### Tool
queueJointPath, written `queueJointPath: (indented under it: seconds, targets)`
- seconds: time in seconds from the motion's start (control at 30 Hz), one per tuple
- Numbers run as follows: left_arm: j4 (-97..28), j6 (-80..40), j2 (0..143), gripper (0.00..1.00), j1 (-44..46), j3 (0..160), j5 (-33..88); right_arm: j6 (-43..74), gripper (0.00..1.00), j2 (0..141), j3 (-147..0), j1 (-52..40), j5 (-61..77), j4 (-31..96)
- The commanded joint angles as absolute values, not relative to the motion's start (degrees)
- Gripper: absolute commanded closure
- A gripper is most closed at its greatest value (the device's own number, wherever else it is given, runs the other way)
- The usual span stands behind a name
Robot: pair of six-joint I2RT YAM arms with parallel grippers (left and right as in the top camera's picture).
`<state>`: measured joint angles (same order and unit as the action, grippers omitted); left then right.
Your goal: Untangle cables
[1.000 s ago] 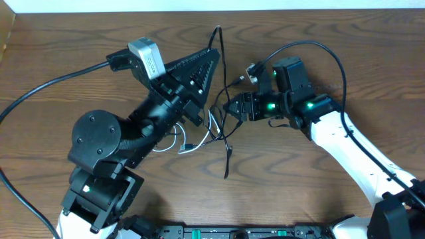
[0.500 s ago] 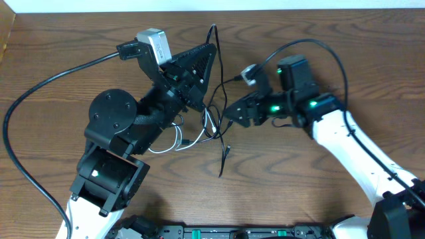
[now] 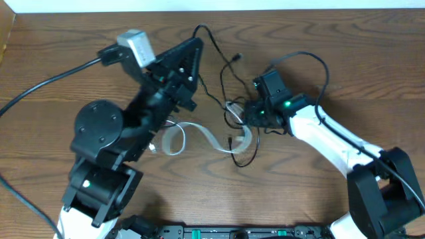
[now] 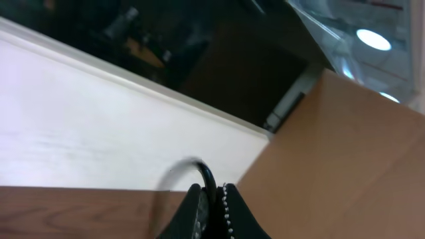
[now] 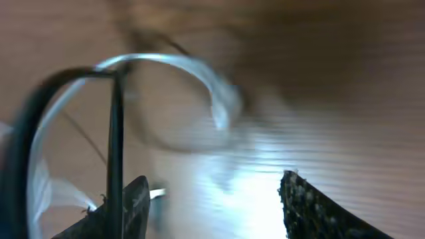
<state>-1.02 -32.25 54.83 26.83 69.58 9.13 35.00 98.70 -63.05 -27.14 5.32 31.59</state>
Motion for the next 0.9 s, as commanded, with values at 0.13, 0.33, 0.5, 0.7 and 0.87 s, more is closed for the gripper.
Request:
queueJointPath:
  seconds: [0.13, 0.33, 0.5, 0.7, 0.87]
  targets:
    - [-3.33, -29.98, 49.47, 0.93, 19.49, 70.54, 1.87, 32.88, 0.38, 98.48, -63.75, -14.70, -8.91, 39.22]
    - [-5.04, -30.00, 49.17, 0.93, 14.28, 70.54, 1.91, 27.31, 0.31, 98.48, -63.75, -6.61, -8.71, 42.50]
    - [-7.18, -29.95, 49.36, 0.93, 13.41, 70.54, 1.89, 16.01, 0.29, 98.43, -63.90, -2.85, -2.28, 41.74]
    - [-9.13, -29.12, 50.15, 0.93, 13.41, 70.54, 2.13, 4.36, 0.24, 95.77, -69.58, -1.48, 12.69, 45.45]
    - [-12.29, -29.12, 51.46, 0.93, 13.41, 70.52, 5.37, 2.02, 0.24, 93.03, -76.27, -1.61, 21.89, 49.60]
